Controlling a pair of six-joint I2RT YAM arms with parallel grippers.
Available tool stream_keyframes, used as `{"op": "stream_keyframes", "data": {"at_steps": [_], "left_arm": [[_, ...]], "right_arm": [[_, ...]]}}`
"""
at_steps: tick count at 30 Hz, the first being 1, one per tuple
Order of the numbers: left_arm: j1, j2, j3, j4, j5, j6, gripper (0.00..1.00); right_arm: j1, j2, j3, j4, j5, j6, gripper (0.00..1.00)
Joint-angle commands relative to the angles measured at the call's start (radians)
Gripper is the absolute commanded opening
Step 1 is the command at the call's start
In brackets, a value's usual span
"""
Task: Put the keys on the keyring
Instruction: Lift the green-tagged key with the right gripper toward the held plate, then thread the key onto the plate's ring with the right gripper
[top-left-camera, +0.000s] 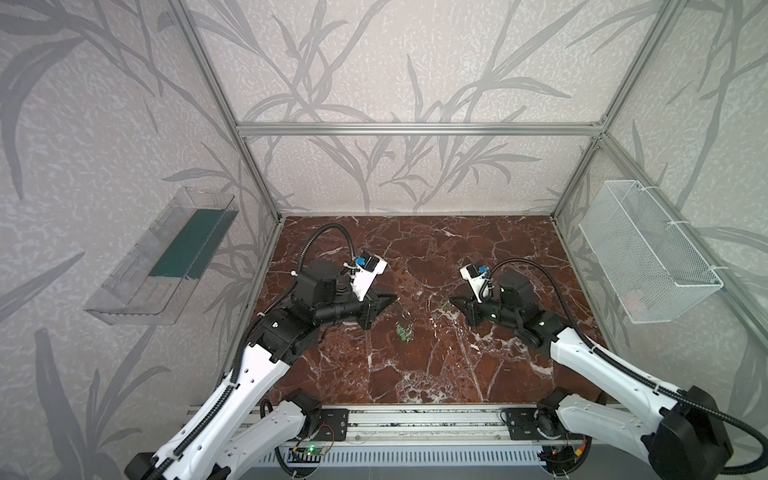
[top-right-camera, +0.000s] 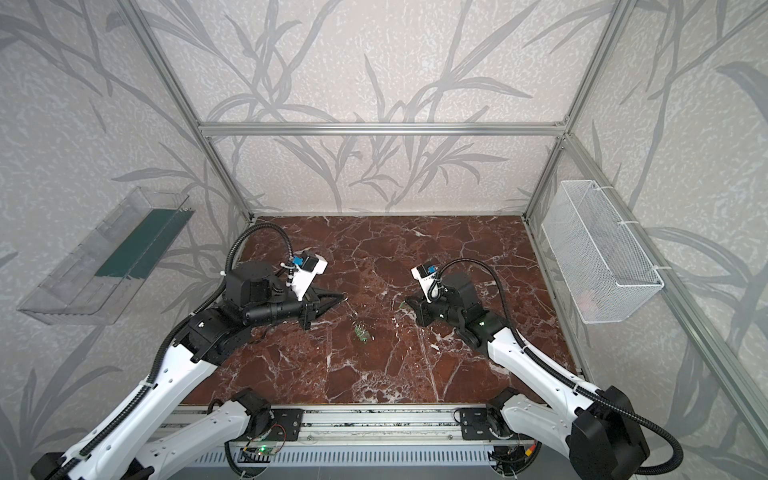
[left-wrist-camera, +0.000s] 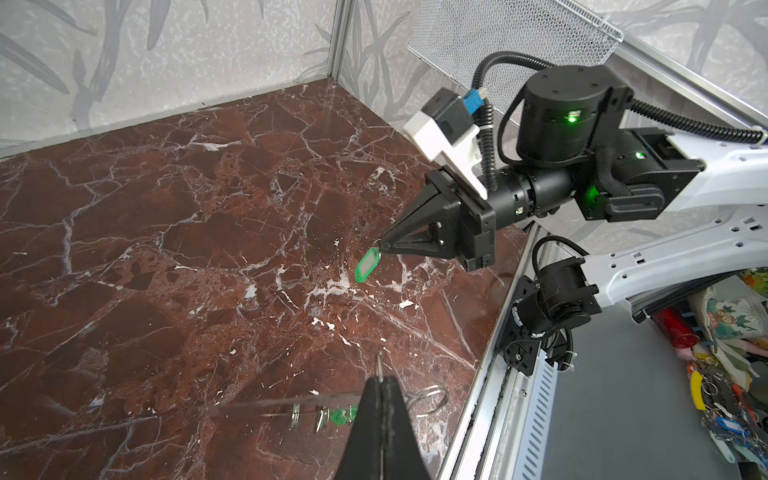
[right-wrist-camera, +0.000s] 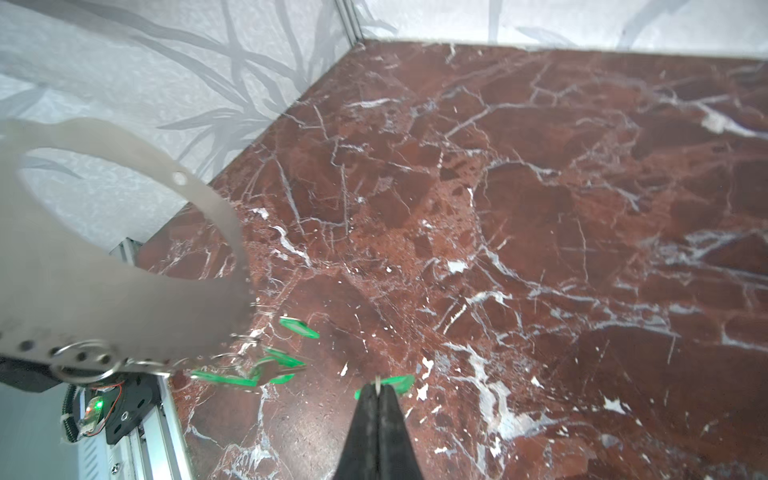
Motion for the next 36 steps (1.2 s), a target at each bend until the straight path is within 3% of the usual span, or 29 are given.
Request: {"op": "stream_keyframes", "data": {"at_steps": [1,10,14,23,36], "left_arm": [[-0.01,0.014,0.052,0.02,0.026,0.037,0.0],[-0.031,0.055,0.102,-0.004,0.061,0.06,0.0],[-0.033,0.054,0.102,0.004,0.065,0.063,0.0],[-0.033,0.041,0.078,0.009,0.06,0.07,0.0],[-0.034,0.032,0.067,0.008,0.085,0.072,0.0]], "right_arm": [[0.042,-0.051,0.0,0.204,0.009,-0.084,0.0],[0.175,-0.048,0.029,0.34,-0.029,-0.259,0.0],[0.198,-0.033,0.046,0.373,-0.036,-0.268,0.0],[0.31,0.016,0.11,0.408,0.024,-0.382,0.0],[0.338,0.036,0.103,0.458,0.058,-0.426,0.0]]}}
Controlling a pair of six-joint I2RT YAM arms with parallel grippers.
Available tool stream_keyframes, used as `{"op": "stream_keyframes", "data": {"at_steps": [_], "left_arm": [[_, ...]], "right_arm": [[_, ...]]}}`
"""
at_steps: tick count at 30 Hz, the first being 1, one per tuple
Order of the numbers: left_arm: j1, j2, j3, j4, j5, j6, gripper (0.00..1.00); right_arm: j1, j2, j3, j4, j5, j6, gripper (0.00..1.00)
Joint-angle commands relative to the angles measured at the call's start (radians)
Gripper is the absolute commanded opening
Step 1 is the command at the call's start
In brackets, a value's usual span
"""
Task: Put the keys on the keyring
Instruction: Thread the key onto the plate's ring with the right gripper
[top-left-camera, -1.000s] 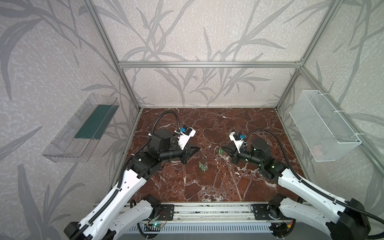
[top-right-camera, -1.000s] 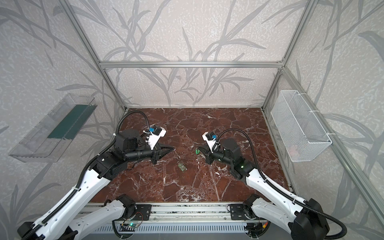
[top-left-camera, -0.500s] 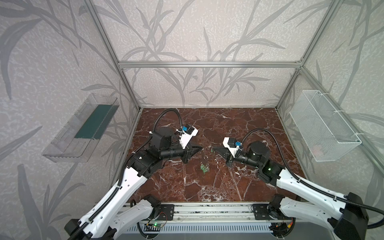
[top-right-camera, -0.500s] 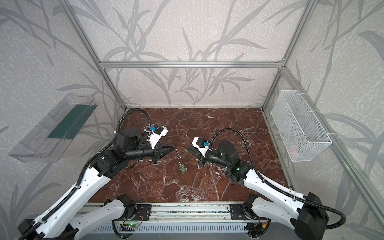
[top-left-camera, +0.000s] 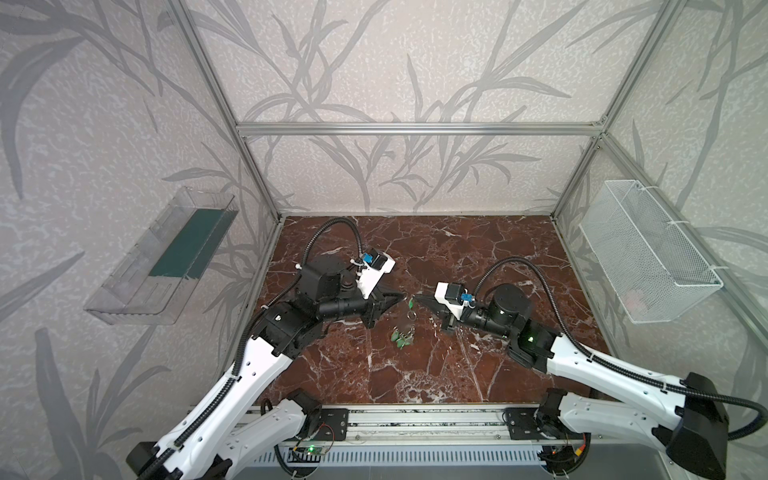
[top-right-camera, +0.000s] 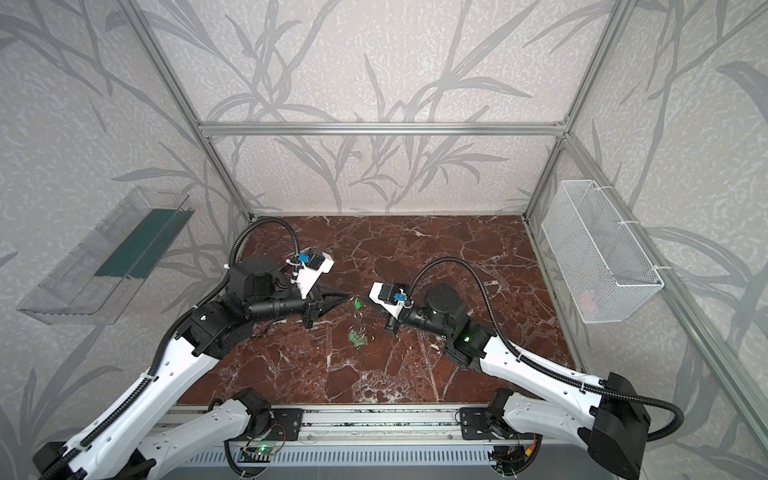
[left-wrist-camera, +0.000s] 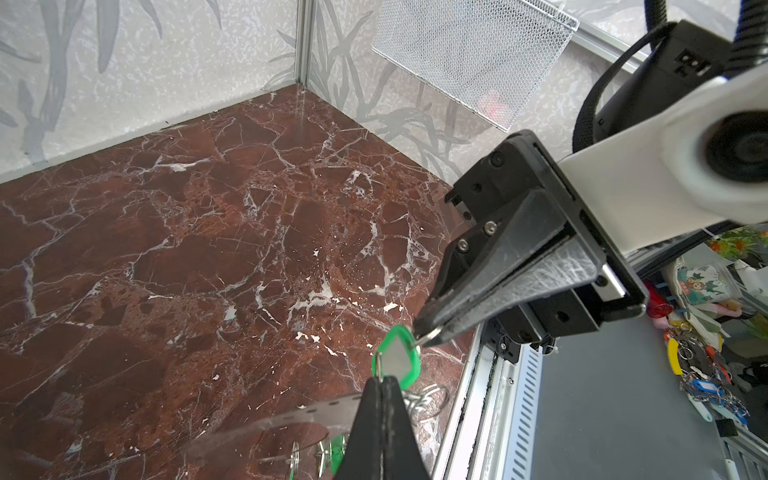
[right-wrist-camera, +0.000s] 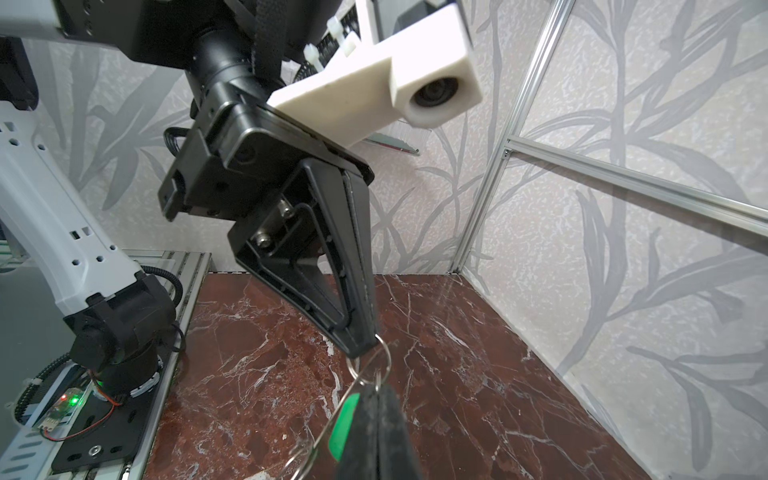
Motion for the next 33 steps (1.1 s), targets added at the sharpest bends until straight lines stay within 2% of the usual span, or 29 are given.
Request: {"op": "stream_keyframes", "data": {"at_steps": [1,23,33], "left_arm": [[-0.004,-0.012,0.001,0.023,0.037,0.024,0.0],[-0.006,-0.01,0.0,0.029,0.052,0.017,0.0],[-0.005,-0.015,-0.002,0.032,0.044,0.014,0.0]], "right_arm": [[0.01,0.004,0.017,0.053,0.019,-0.022,0.0],[0.027,0.02,0.015,0.047,0.083,-0.062,0.0],[0.028,0.023,0.02,0.029,0.045,-0.069,0.0]]}}
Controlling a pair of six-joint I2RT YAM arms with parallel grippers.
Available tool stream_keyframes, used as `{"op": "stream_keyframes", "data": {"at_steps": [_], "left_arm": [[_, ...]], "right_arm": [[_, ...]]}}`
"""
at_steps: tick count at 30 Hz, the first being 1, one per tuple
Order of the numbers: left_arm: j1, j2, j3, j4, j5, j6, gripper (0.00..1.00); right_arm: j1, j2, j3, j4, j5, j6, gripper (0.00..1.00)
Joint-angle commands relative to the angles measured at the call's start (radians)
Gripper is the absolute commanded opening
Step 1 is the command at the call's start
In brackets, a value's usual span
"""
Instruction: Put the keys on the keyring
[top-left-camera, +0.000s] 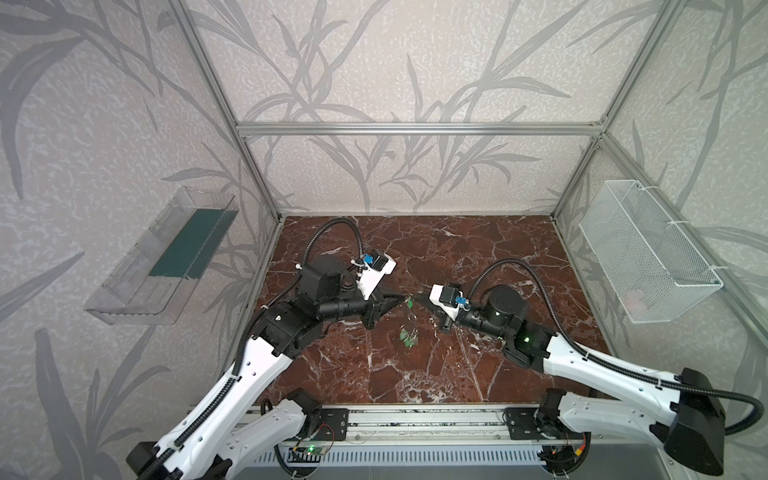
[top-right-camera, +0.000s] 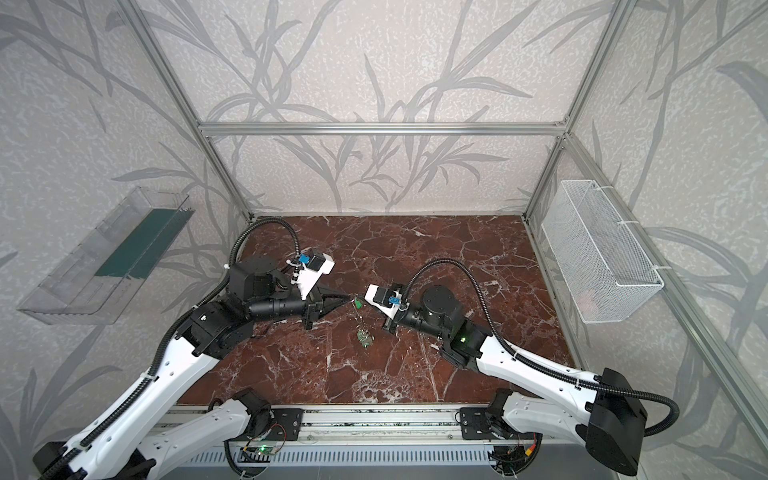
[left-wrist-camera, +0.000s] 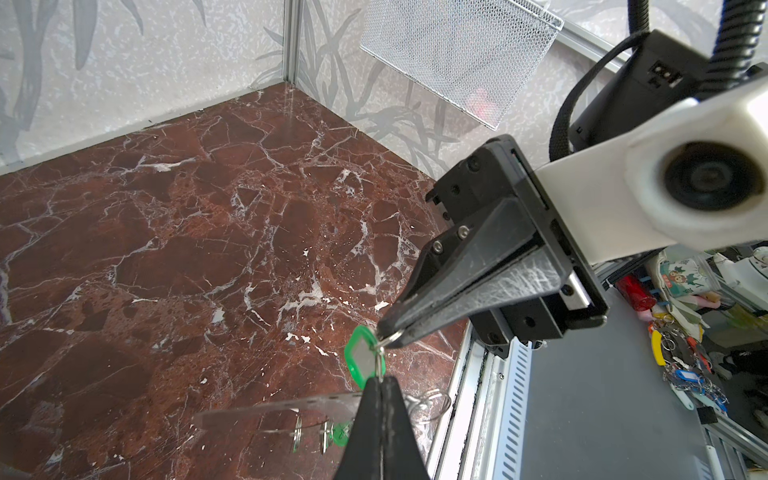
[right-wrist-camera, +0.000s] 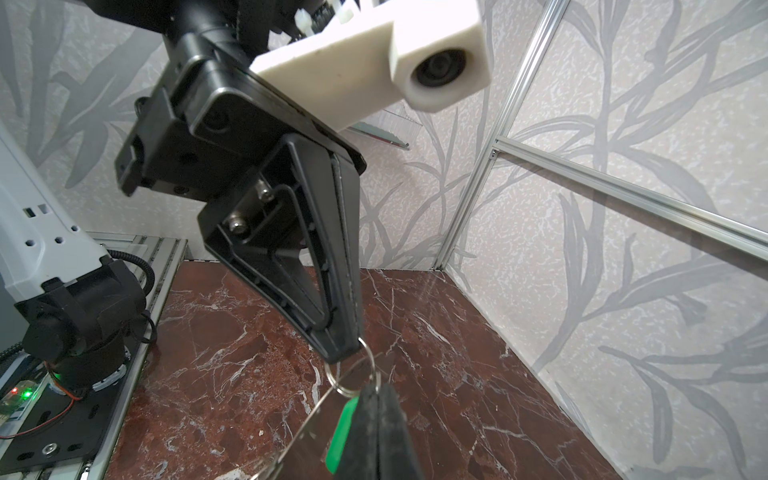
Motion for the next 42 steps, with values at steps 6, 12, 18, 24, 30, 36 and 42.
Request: {"op": "stream_keyframes", "data": {"at_steps": [6,12,18,24,30,36,42], "left_arm": [[-0.004,-0.009,0.005,0.03,-0.009,0.01,0.0],[-0.004,-0.013,0.004,0.036,-0.031,0.002,0.0],[-0.004,-0.015,0.004,0.041,-0.042,-0.002,0.0],[-0.004,-0.019,0.003,0.047,-0.045,-0.007,0.0],[-0.002,-0.036,-0.004,0.061,-0.069,-0.012,0.0],[0.003,-0.049,-0.017,0.088,-0.066,-0.022,0.0],[0.003,-0.057,-0.035,0.132,-0.06,-0.045,0.0]], "right_arm": [[0.012,-0.01,0.011,0.021,-0.021,-0.016,0.0],[0.014,-0.019,0.003,0.021,-0.03,-0.019,0.0],[0.017,-0.022,0.005,0.011,-0.036,-0.019,0.0],[0.023,-0.007,0.014,-0.013,-0.062,-0.019,0.0],[0.031,0.006,0.012,-0.035,-0.068,-0.025,0.0],[0.031,0.006,0.01,-0.044,-0.06,0.006,0.0],[0.031,-0.018,0.001,-0.049,-0.019,0.074,0.08]]}}
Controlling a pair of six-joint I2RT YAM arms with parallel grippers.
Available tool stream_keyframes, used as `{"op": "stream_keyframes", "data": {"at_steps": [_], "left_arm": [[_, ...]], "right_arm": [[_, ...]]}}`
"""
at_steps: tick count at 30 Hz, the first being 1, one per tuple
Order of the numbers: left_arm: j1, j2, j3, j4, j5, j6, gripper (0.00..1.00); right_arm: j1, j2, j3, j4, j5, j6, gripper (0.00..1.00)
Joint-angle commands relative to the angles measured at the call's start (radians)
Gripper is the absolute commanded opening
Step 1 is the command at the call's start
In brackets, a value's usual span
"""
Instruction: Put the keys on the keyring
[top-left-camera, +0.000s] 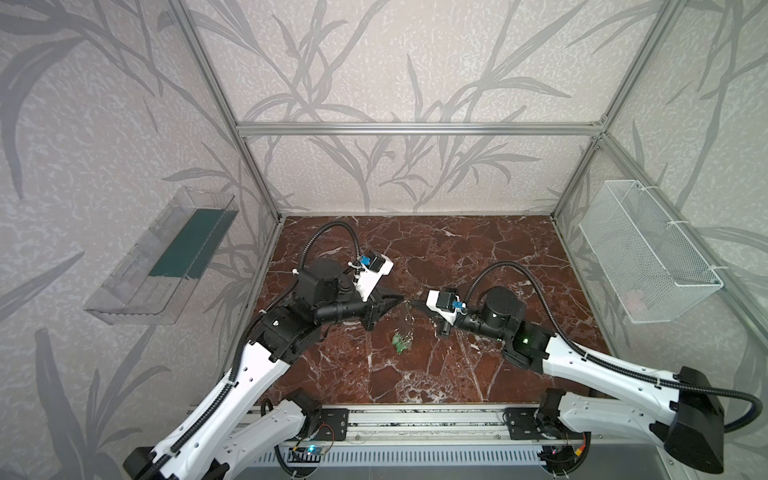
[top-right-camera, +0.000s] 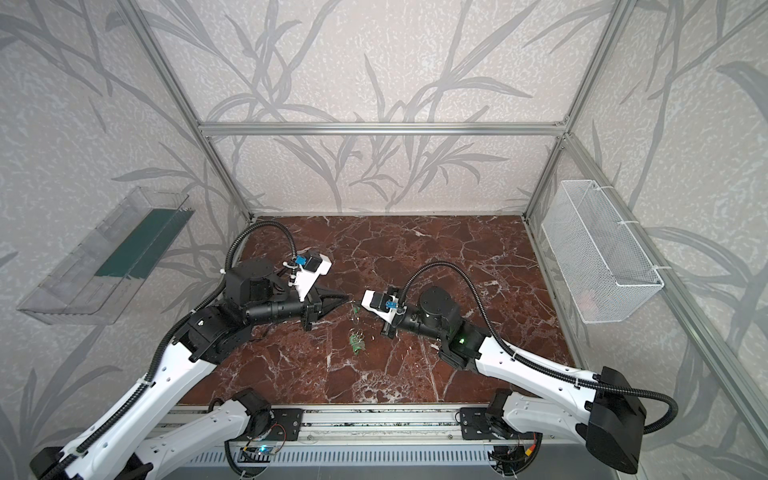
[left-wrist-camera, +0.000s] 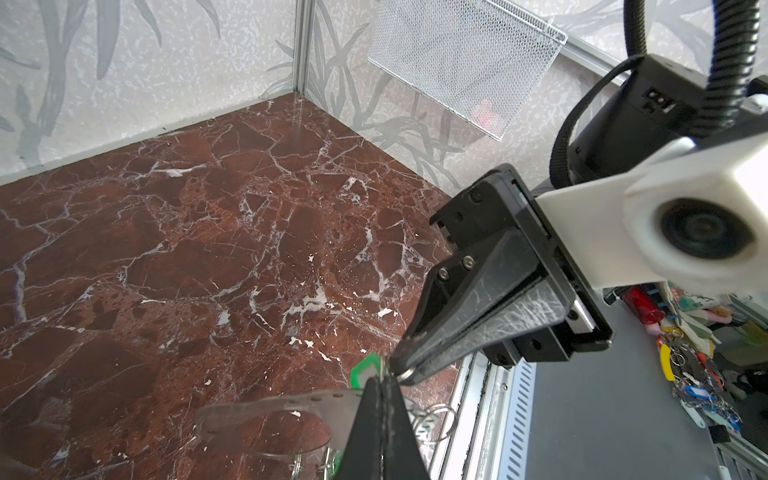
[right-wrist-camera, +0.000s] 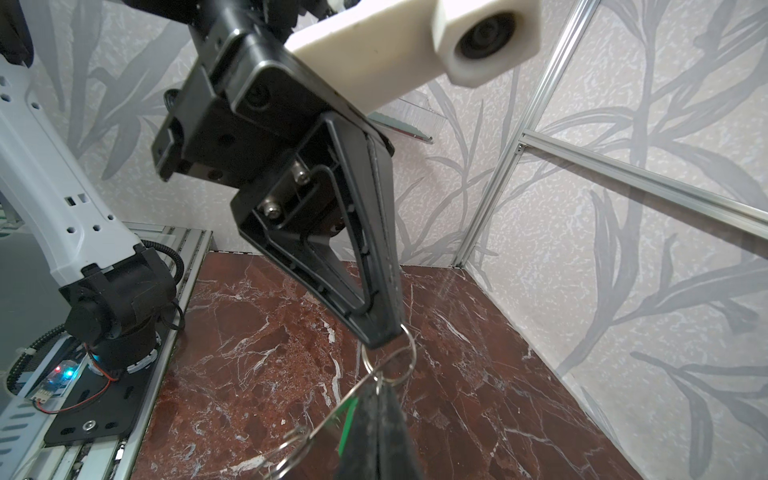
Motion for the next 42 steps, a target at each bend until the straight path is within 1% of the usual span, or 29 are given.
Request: {"op": "stream_keyframes", "data": {"at_steps": [1,2,3,5,7,11,14,18,21,25,33,37,42], "left_arm": [[0.004,-0.027,-0.008,0.099,-0.019,-0.009,0.0],[0.006,-0.031,-0.012,0.106,-0.025,-0.01,0.0],[0.005,-0.037,-0.018,0.113,-0.033,-0.008,0.0],[0.005,-0.046,-0.027,0.125,-0.041,-0.009,0.0],[0.005,-0.05,-0.031,0.141,-0.043,-0.019,0.0],[0.005,-0.053,-0.046,0.193,-0.041,-0.051,0.0],[0.005,-0.056,-0.062,0.25,-0.031,-0.091,0.0],[0.005,-0.042,-0.076,0.307,0.008,-0.144,0.0],[0.005,-0.036,-0.087,0.348,0.029,-0.175,0.0],[0.004,-0.038,-0.111,0.414,0.046,-0.209,0.0],[0.004,-0.019,-0.103,0.413,0.078,-0.215,0.0],[0.002,-0.014,-0.102,0.413,0.098,-0.218,0.0],[0.001,-0.012,-0.1,0.412,0.108,-0.218,0.0]], "right_arm": [[0.01,-0.029,-0.003,-0.016,0.026,0.056,0.15],[0.01,-0.037,-0.01,-0.009,0.046,0.067,0.24],[0.01,-0.048,-0.02,0.002,0.065,0.087,0.29],[0.009,-0.07,-0.03,0.006,0.087,0.111,0.32],[0.004,-0.089,-0.026,-0.019,0.104,0.165,0.33],[-0.016,-0.113,-0.03,-0.025,0.095,0.285,0.34],[-0.053,-0.112,-0.033,0.005,0.017,0.411,0.37],[-0.112,-0.085,-0.023,0.072,-0.102,0.586,0.38],[-0.141,-0.049,-0.007,0.124,-0.176,0.669,0.38],[-0.146,-0.016,0.013,0.146,-0.213,0.692,0.38],[-0.162,-0.01,0.032,0.154,-0.219,0.707,0.38],[-0.168,0.001,0.046,0.141,-0.212,0.708,0.37],[-0.169,0.029,0.07,0.149,-0.23,0.717,0.35]]}}
